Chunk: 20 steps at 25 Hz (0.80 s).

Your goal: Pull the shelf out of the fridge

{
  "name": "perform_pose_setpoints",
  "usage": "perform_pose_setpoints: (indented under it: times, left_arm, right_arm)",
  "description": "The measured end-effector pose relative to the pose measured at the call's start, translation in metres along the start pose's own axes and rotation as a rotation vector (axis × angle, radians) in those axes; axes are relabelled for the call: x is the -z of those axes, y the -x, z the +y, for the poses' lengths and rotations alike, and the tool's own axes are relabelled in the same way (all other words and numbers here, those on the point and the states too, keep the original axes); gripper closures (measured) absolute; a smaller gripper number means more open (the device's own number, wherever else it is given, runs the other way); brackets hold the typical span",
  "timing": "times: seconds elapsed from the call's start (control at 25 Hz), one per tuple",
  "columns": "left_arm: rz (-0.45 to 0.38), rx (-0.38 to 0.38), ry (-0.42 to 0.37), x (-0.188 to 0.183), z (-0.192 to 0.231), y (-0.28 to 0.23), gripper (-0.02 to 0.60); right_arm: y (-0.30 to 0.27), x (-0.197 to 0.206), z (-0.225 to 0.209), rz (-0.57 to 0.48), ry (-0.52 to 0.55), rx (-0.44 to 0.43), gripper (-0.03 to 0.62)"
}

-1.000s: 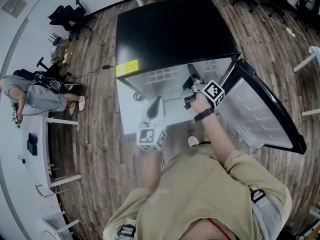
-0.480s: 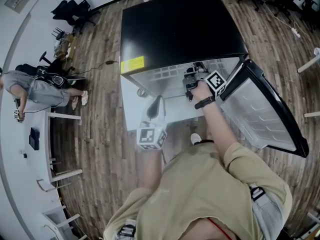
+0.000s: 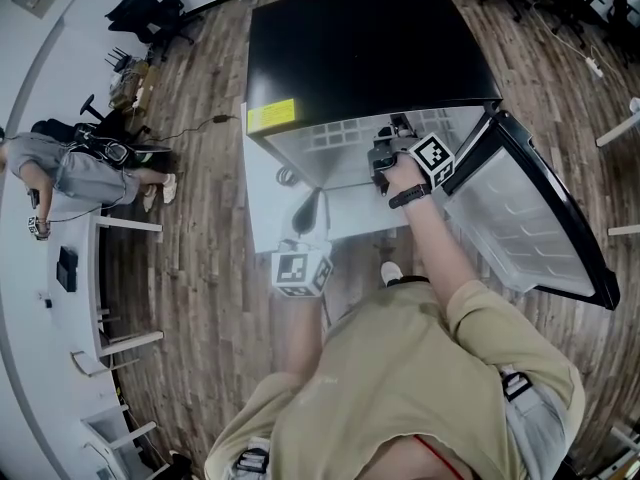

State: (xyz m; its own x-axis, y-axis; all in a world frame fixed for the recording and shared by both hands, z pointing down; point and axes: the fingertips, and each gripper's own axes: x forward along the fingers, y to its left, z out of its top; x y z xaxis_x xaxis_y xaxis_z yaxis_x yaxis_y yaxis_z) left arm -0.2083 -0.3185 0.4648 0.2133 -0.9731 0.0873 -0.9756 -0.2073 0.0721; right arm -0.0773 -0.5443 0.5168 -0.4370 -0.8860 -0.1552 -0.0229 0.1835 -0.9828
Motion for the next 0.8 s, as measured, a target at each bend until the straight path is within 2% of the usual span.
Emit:
perform_pose_setpoints:
  times: [0.8]
  left_arm:
    - [-0.020, 0.058, 0.008, -0.004, -0.027, 0.044, 0.580]
  right_arm:
    - [0.071, 0.014, 0.009, -0.016, -0.074, 0.000, 0.572]
